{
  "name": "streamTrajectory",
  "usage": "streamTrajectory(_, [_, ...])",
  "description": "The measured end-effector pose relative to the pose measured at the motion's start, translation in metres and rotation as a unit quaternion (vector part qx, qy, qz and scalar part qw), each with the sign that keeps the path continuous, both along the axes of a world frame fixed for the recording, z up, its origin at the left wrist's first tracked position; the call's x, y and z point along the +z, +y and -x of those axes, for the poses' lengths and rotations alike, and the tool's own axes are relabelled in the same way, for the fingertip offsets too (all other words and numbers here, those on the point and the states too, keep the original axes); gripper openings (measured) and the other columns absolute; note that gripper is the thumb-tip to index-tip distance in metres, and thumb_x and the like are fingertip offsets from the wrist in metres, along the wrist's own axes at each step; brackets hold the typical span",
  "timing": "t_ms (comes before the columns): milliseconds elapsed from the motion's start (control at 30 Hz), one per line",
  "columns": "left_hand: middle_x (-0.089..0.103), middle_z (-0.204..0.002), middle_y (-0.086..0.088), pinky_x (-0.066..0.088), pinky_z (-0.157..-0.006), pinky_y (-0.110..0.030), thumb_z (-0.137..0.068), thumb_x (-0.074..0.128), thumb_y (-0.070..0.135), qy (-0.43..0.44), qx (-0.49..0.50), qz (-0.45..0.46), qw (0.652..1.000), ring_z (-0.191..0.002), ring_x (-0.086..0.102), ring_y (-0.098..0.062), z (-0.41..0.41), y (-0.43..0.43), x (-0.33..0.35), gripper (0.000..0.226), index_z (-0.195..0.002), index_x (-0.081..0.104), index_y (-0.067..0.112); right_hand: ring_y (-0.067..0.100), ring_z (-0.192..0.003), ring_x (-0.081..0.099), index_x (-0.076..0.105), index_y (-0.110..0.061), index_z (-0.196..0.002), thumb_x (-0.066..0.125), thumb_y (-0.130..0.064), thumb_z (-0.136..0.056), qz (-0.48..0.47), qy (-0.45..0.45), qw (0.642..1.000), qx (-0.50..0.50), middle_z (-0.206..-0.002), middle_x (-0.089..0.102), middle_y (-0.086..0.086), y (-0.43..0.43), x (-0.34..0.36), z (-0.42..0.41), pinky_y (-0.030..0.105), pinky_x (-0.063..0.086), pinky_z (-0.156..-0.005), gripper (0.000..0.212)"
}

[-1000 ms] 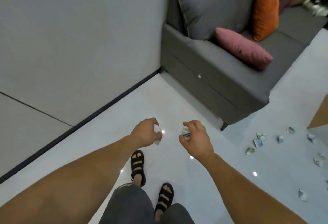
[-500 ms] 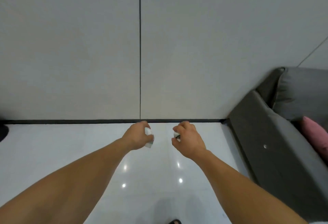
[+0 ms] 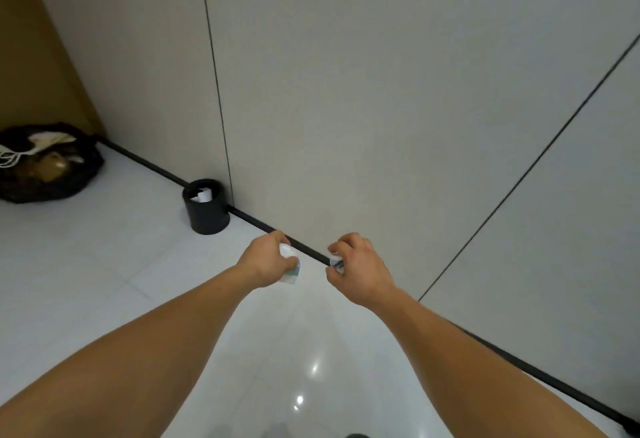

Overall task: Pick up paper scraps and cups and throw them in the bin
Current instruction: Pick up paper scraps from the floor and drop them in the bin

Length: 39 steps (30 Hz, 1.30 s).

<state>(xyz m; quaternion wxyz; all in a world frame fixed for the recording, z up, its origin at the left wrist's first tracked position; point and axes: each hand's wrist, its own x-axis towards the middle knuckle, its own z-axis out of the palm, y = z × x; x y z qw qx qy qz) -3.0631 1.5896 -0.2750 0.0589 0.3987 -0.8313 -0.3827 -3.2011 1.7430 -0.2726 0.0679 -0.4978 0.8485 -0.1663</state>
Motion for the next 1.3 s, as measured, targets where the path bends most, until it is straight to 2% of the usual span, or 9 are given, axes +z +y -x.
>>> streamTrajectory(267, [0.058, -0.100, -0.001, 0.041, -0.052, -0.019, -0.080, 0.074, 0.032, -0.002, 0.106, -0.021, 0.994, -0.086, 0.056, -0.019, -0.041, -0.115, -0.014, 0.028, -0.098, 0.053, 0.026, 0.017, -0.123, 0.042, 0.055, -0.023, -0.131, 0.059, -0.037, -0.091, -0.001, -0.011, 0.994, 0.107, -0.134, 0.045, -0.005, -0.158, -0.009, -0.019, 0.028, 0.044, -0.097, 0.042])
streamTrajectory(667, [0.058, -0.100, -0.001, 0.041, -0.051, -0.019, -0.080, 0.073, 0.032, -0.001, 0.240, -0.009, 0.971, -0.084, 0.055, -0.017, -0.028, -0.323, 0.003, 0.028, -0.100, 0.055, 0.024, 0.018, -0.126, 0.038, 0.054, -0.021, -0.132, 0.057, -0.034, -0.091, 0.000, -0.016, 0.977, 0.211, -0.134, 0.044, -0.003, -0.412, -0.016, 0.035, 0.032, 0.043, -0.100, 0.044])
streamTrajectory(933, [0.057, -0.103, -0.001, 0.044, -0.063, -0.023, -0.080, 0.073, 0.034, -0.023, 0.253, -0.026, 0.967, -0.090, 0.055, -0.020, -0.022, -0.454, -0.019, 0.032, -0.104, 0.056, 0.024, 0.019, -0.125, 0.039, 0.055, -0.020, -0.134, 0.057, -0.034, -0.091, -0.036, -0.019, 0.966, 0.257, -0.134, 0.043, -0.002, -0.549, -0.038, 0.038, 0.029, 0.042, -0.101, 0.045])
streamTrajectory(1033, [0.058, -0.104, -0.002, 0.045, -0.065, -0.023, -0.080, 0.073, 0.033, -0.029, 0.236, -0.042, 0.970, -0.090, 0.056, -0.020, -0.023, -0.515, -0.037, 0.032, -0.106, 0.056, 0.022, 0.019, -0.125, 0.039, 0.054, -0.020, -0.134, 0.057, -0.034, -0.092, -0.045, -0.020, 0.969, 0.242, -0.134, 0.043, -0.002, -0.604, -0.052, 0.040, 0.029, 0.043, -0.101, 0.045])
streamTrajectory(1300, [0.058, -0.106, -0.005, 0.049, -0.083, -0.031, -0.082, 0.072, 0.027, -0.041, 0.186, -0.083, 0.978, -0.097, 0.056, -0.022, -0.010, -0.673, -0.060, 0.032, -0.109, 0.057, 0.016, 0.017, -0.122, 0.042, 0.058, -0.020, -0.130, 0.059, -0.033, -0.090, -0.060, -0.032, 0.981, 0.181, -0.132, 0.046, -0.003, -0.726, -0.072, 0.053, 0.026, 0.043, -0.098, 0.042])
